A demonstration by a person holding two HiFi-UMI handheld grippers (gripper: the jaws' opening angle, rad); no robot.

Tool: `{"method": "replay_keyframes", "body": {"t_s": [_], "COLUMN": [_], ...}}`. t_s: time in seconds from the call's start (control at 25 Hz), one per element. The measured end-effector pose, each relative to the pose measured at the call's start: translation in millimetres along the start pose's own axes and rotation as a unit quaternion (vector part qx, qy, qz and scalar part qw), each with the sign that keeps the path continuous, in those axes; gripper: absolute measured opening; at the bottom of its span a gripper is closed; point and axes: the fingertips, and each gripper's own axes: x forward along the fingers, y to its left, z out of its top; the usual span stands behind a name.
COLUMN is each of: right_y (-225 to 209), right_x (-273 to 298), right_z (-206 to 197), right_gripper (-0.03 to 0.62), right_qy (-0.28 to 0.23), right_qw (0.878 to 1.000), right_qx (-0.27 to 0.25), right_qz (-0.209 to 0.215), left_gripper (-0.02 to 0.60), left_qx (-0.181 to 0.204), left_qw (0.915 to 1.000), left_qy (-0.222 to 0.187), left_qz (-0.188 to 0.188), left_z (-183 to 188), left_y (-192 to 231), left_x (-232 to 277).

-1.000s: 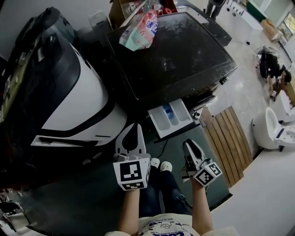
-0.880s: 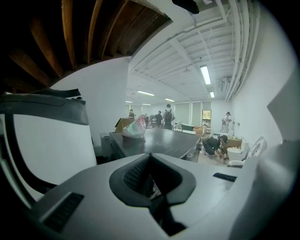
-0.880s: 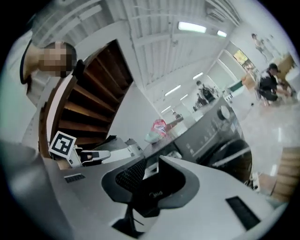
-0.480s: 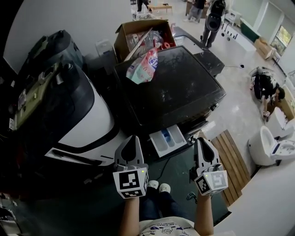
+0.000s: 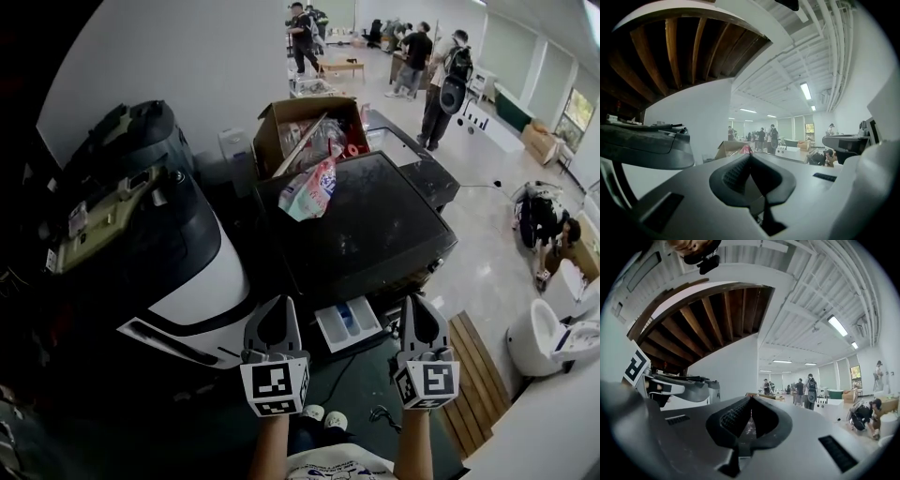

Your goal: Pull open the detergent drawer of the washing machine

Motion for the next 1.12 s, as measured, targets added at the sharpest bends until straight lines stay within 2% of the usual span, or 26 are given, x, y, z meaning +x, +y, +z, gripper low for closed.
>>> {"method": "replay_keyframes", "body": {"t_s": [0.48,1.12], "right_y": [9.4,16.0], "right_x": [-1.8,-2.1], "right_z": [41.1,48.0], "right_gripper": [0.014,0.012], "right_qy": [-0.021,-0.024], "right_qw": [1.0,1.0], "right_qx": [-0.011,-0.013], "right_qz": [0.0,0.0], "left_gripper": [0.012,0.012], "left_qx": [0.005,0.012], "left_qw": [0.9992,0.9985], "left_qy": [-0.039,-0.053], "left_qz": [0.009,0.012], "left_z": [44.3,55.1], "left_y": [2.7,8.4], "left_x": [-24.5,-32.7]}}
